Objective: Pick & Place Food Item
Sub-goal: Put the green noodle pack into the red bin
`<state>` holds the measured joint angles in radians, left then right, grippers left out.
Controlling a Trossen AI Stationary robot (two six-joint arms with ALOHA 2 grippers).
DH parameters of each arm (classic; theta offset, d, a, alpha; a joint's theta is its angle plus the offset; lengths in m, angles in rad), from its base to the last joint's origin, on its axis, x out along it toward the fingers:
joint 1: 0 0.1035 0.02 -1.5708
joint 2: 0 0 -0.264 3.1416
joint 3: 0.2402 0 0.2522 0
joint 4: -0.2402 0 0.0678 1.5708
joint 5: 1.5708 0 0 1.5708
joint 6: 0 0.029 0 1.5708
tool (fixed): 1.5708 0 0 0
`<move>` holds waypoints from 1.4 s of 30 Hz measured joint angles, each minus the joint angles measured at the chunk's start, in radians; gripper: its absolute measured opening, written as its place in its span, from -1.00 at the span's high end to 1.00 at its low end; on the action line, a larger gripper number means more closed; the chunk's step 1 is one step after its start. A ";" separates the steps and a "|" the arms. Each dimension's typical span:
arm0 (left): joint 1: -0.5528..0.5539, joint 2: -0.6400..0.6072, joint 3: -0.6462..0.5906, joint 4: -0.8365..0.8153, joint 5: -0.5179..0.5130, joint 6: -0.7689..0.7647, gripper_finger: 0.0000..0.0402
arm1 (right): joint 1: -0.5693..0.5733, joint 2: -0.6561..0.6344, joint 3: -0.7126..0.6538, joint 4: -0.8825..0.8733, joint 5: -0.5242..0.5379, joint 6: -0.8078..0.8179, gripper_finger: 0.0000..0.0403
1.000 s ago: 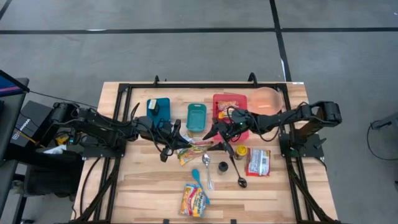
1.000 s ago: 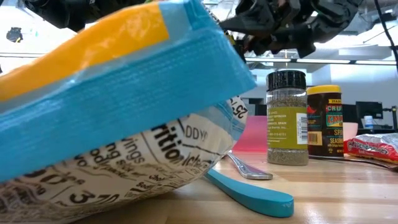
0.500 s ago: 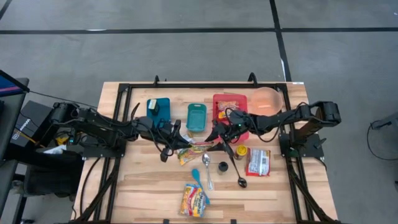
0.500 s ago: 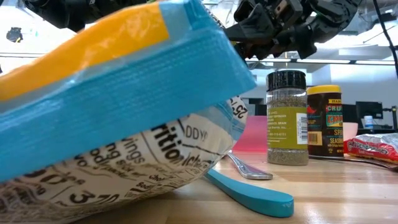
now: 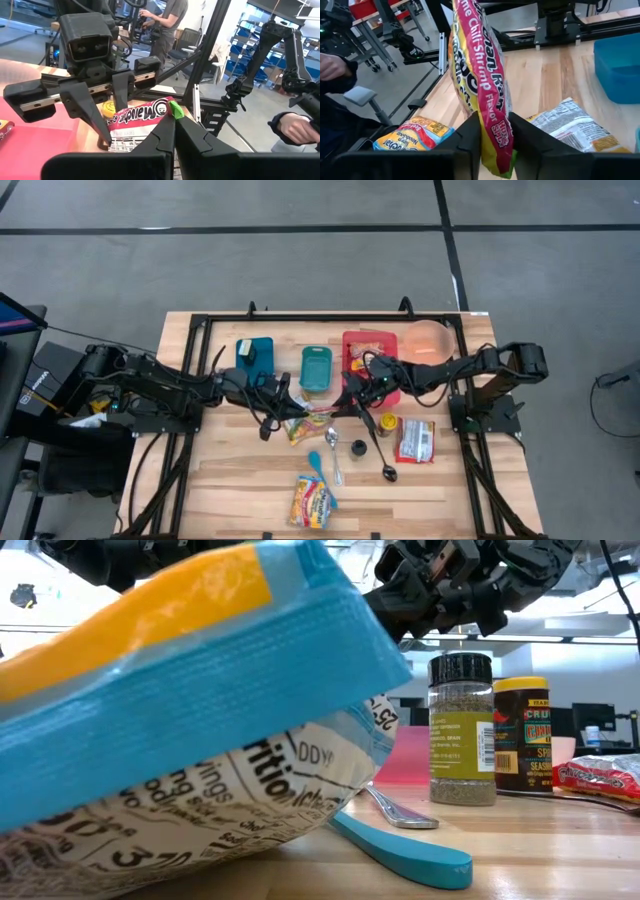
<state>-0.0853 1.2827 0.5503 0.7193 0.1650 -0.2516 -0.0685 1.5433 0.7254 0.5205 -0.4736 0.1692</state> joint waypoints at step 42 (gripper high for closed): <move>0.116 -0.046 0.000 -0.004 0.019 -0.045 0.01 | 0.000 -0.001 0.000 -0.037 0.000 0.007 0.92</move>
<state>0.0304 1.2371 0.5499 0.7151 0.1837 -0.2965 -0.0685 1.5421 0.7250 0.4835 -0.4732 0.1761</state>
